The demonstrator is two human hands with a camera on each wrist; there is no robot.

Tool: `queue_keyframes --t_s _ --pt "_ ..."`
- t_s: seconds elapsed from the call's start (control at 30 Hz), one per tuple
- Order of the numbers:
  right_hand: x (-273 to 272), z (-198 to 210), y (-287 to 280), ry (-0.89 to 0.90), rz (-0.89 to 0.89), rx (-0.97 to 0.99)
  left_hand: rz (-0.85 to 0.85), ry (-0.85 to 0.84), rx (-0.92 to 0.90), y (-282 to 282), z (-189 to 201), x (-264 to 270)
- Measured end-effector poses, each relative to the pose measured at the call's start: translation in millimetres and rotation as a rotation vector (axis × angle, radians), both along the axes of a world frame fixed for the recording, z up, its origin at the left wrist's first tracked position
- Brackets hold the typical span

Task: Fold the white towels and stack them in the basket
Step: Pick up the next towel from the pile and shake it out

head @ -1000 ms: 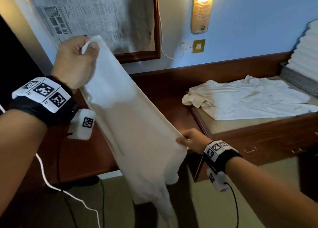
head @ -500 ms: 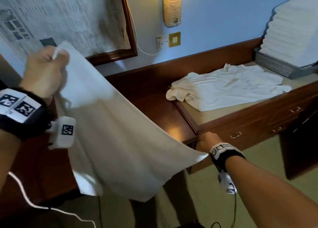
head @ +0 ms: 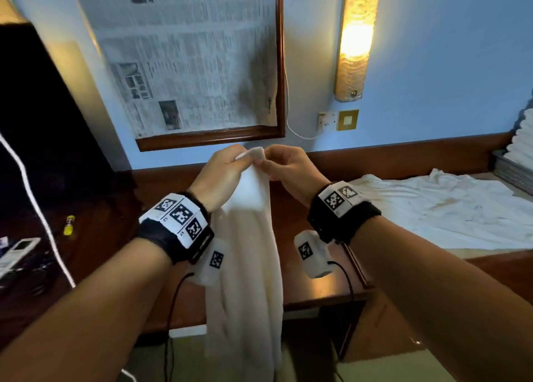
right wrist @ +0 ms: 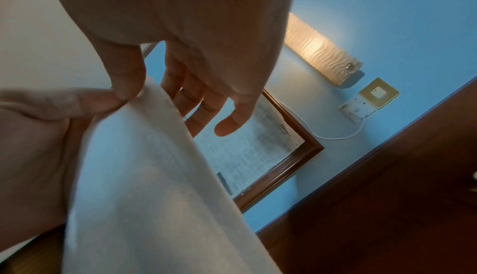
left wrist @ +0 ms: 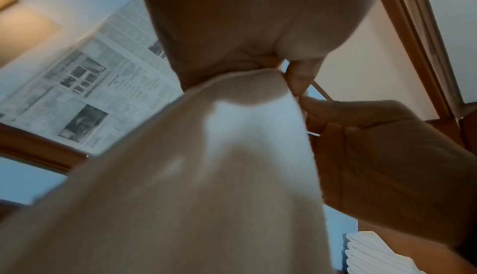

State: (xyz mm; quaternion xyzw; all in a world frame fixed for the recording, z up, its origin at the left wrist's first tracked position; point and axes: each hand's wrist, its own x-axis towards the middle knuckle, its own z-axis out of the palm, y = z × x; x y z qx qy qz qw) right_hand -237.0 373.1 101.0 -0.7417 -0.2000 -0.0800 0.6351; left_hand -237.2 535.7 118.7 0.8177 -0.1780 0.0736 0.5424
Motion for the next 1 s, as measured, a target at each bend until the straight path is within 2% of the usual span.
queue_keyframes --t_s 0.07,0.2,0.37,0.53,0.7,0.77,0.8,0.87,0.93,1.0 --pt "2.9 7.8 9.8 -0.03 0.007 0.014 0.006 0.047 -0.133 7.4 7.2 -1.7" --pt "8.9 37.1 19.8 -0.144 -0.008 0.023 0.025 -0.031 -0.209 22.6 15.8 -6.1" --pt "20.1 80.9 15.9 -0.266 -0.021 -0.068 -0.064 0.013 -0.227 35.8 19.0 -1.0" --pt "24.3 119.4 8.0 -0.365 -0.05 -0.151 -0.219 0.107 -0.353 29.6 26.8 -3.0" --pt "28.4 144.8 -8.4 -0.382 -0.128 -0.2 -0.297 0.243 -0.397 20.6 19.0 5.4" --pt "29.8 149.5 -17.0 -0.375 -0.168 -0.247 -0.29 0.257 -0.279 21.2 19.1 7.7" --pt "30.8 150.5 -21.0 -0.373 -0.188 -0.274 -0.261 0.212 -0.168 22.5 20.9 10.9" --pt "33.2 149.8 -28.8 -0.377 -0.237 -0.303 -0.104 0.004 0.011 26.3 26.5 19.4" --pt "37.0 147.2 -35.5 -0.403 -0.32 -0.296 0.132 -0.227 0.062 30.8 31.9 28.0" --pt "41.1 145.2 -38.9 -0.434 -0.389 -0.293 0.28 -0.362 0.067 29.7 34.3 27.3"
